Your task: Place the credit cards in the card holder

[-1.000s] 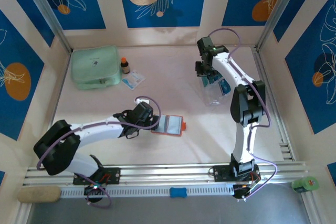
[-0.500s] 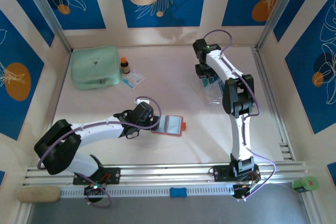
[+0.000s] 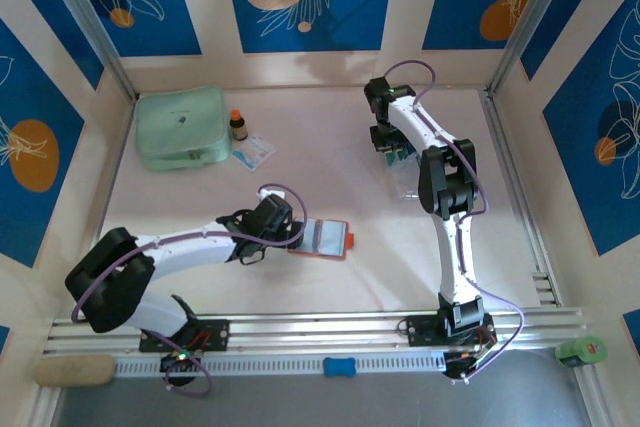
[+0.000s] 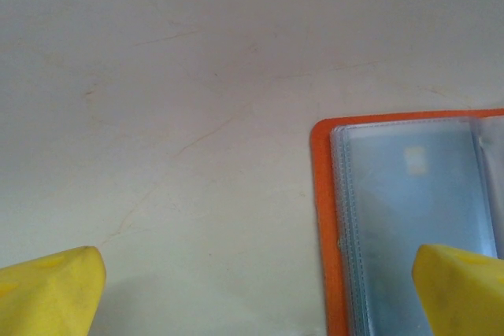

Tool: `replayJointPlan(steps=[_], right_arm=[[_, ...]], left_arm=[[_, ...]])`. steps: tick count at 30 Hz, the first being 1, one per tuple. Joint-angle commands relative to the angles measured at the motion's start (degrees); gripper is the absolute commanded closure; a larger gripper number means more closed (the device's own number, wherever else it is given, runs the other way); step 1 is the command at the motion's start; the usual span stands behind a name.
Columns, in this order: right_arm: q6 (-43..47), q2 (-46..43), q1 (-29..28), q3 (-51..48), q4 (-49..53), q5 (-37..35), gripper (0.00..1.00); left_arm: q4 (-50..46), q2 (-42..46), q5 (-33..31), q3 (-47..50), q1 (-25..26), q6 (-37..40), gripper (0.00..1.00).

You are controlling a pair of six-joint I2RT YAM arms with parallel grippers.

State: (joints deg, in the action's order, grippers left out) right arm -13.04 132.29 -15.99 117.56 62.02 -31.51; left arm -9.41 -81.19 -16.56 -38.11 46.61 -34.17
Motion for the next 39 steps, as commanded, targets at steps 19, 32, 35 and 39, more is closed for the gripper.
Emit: replayJointPlan(steps=[19,32,35,39], right_arm=[[-0.81,-10.6,0.07,-0.85,-0.38,10.05,1.0],[-9.28,-33.27,-4.52,-26.76,-15.7,26.4,1.0],[-12.62,-40.18,-5.2,-38.19,-22.52,31.53,1.0],[-17.28,-48.71,-6.09,-52.35,-30.07,36.7,1.0]], left_arm=[[-2.79,0.32,-0.93,-3.15,-0.45,1.43,0.0],[-5.73,-1.98,-2.42,-7.52,-0.51,3.96,0.0],[-6.47,-4.68,-2.64,-10.82,-0.75,5.41,0.0],[-9.18,-10.1,-4.59,-17.13,-1.4,7.74,0.0]])
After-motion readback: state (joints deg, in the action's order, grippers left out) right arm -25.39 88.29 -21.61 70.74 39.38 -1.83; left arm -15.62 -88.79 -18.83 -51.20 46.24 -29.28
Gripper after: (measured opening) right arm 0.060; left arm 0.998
